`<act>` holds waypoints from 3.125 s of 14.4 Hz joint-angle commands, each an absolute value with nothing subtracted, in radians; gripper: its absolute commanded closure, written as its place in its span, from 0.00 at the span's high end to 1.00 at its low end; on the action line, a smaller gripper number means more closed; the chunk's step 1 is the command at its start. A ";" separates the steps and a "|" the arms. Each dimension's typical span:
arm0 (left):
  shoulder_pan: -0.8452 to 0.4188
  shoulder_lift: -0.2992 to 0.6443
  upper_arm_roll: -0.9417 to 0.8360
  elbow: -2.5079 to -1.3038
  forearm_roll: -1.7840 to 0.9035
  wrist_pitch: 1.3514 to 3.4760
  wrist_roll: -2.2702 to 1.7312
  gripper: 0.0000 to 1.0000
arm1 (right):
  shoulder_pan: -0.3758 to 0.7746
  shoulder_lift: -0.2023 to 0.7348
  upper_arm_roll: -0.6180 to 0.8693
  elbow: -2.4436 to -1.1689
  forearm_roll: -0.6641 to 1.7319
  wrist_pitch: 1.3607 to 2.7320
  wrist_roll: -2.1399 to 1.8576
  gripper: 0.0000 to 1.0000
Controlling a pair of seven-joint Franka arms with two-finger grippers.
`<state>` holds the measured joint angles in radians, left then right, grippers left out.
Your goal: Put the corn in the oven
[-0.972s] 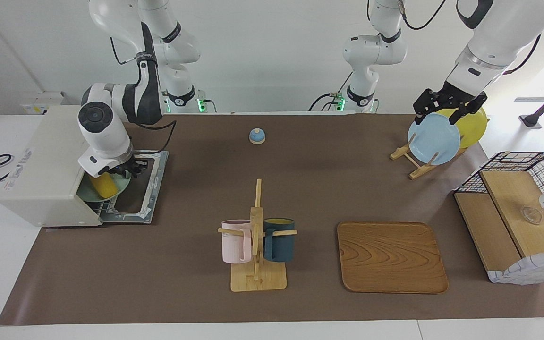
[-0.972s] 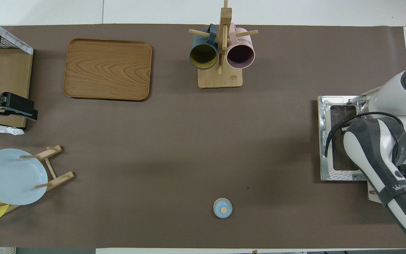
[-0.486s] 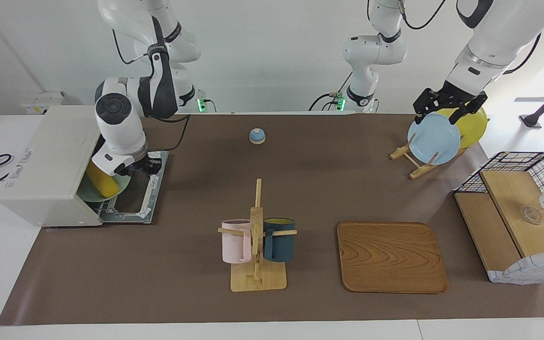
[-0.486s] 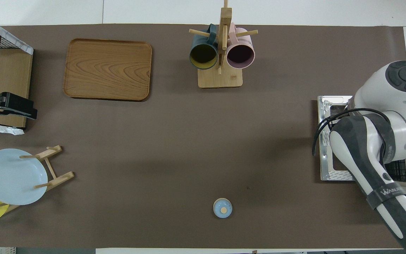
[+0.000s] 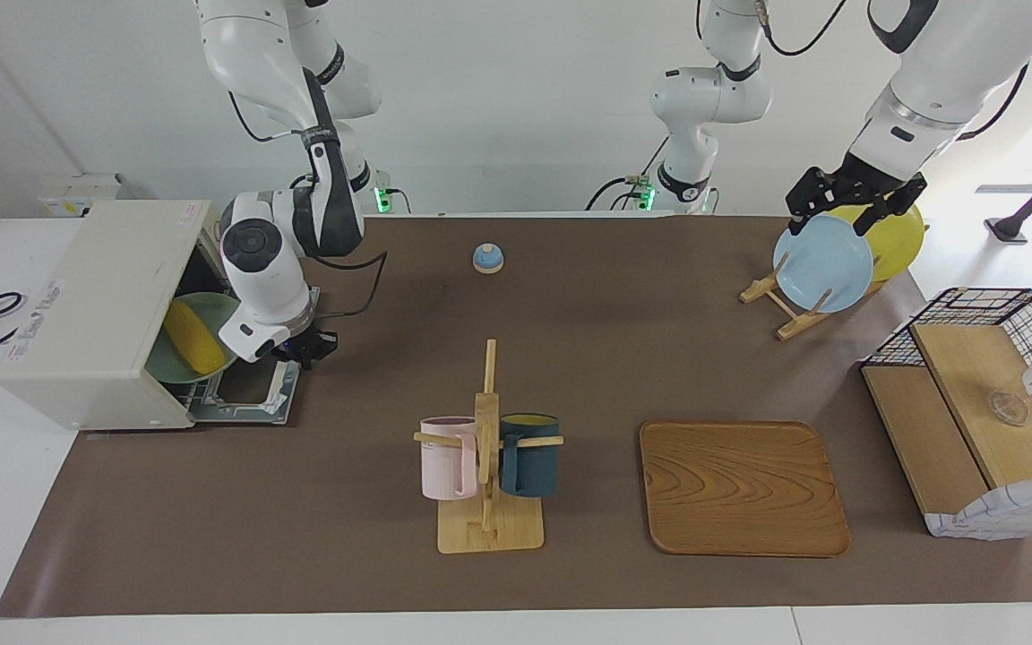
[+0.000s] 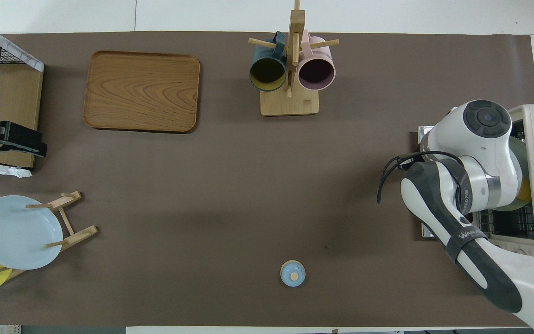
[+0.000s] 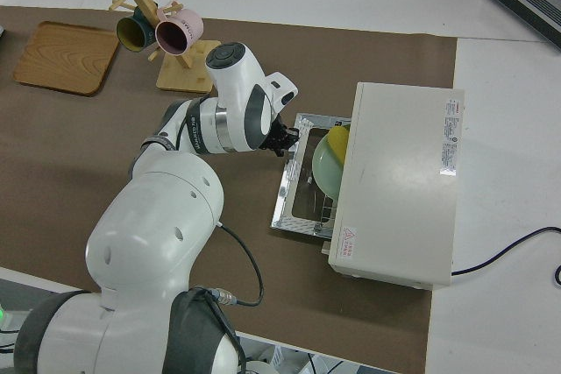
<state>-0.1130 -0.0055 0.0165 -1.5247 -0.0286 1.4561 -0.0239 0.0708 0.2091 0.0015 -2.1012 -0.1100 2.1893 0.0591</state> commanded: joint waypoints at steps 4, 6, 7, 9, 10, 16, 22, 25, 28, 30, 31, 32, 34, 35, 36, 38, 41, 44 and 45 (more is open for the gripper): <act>-0.114 -0.032 0.018 -1.548 -0.011 1.460 -0.012 1.00 | 0.061 0.212 0.005 -2.141 -0.057 2.226 0.075 0.00; -0.114 -0.031 0.018 -1.548 -0.011 1.460 -0.012 1.00 | 0.057 0.221 0.003 -2.141 -0.057 2.221 0.075 0.00; -0.114 -0.031 0.018 -1.549 -0.011 1.460 -0.012 1.00 | 0.061 0.222 0.002 -2.138 -0.072 2.209 0.077 0.00; -0.114 -0.031 0.018 -1.548 -0.011 1.460 -0.014 1.00 | 0.063 0.222 0.002 -2.125 -0.109 2.178 0.075 0.00; -0.114 -0.031 0.018 -1.548 -0.011 1.460 -0.012 1.00 | 0.064 0.222 0.002 -2.105 -0.145 2.146 0.075 0.00; -0.114 -0.032 0.018 -1.548 -0.011 1.460 -0.012 1.00 | 0.063 0.195 0.002 -1.991 -0.293 1.930 0.057 0.00; -0.114 -0.031 0.018 -1.548 -0.011 1.460 -0.012 1.00 | -0.030 0.141 -0.008 -1.916 -0.313 1.793 -0.127 0.00; -0.114 -0.032 0.018 -1.548 -0.011 1.460 -0.012 1.00 | -0.090 0.115 -0.006 -1.916 -0.313 1.786 -0.217 0.00; -0.114 -0.032 0.018 -1.548 -0.011 1.460 -0.014 1.00 | -0.133 0.112 -0.008 -1.914 -0.311 1.769 -0.268 0.00; -0.114 -0.032 0.018 -1.548 -0.011 1.460 -0.014 1.00 | -0.152 0.110 -0.005 -1.913 -0.305 1.761 -0.288 0.05; -0.114 -0.032 0.018 -1.548 -0.011 1.460 -0.014 1.00 | -0.144 0.094 0.000 -1.904 -0.301 1.743 -0.285 0.09; -0.114 -0.032 0.018 -1.548 -0.011 1.460 -0.014 1.00 | -0.140 0.081 0.005 -1.881 -0.298 1.714 -0.281 0.15; -0.114 -0.032 0.018 -1.549 -0.011 1.460 -0.012 1.00 | -0.124 0.081 0.005 -1.771 -0.231 1.614 -0.275 0.28; -0.114 -0.032 0.018 -1.548 -0.011 1.460 -0.014 1.00 | -0.126 0.081 0.006 -1.713 -0.195 1.570 -0.276 0.37; -0.114 -0.032 0.018 -1.548 -0.011 1.460 -0.012 1.00 | -0.127 0.080 0.005 -1.660 -0.171 1.537 -0.278 0.43; -0.114 -0.032 0.018 -1.548 -0.011 1.460 -0.012 1.00 | -0.126 0.077 0.005 -1.576 -0.137 1.490 -0.279 0.50; -0.114 -0.032 0.018 -1.548 -0.011 1.460 -0.014 1.00 | -0.124 0.077 0.006 -1.548 -0.048 1.463 -0.279 0.95; -0.114 -0.032 0.018 -1.548 -0.011 1.460 -0.014 1.00 | -0.124 0.077 0.006 -1.540 0.002 1.453 -0.275 1.00; -0.114 -0.032 0.018 -1.548 -0.011 1.460 -0.012 1.00 | -0.124 0.075 0.006 -1.539 0.002 1.451 -0.275 1.00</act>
<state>-0.1130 -0.0085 0.0165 -1.5247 -0.0286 1.4561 -0.0239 -0.1170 0.0619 0.0031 -1.5652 -0.0247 1.4743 -0.2667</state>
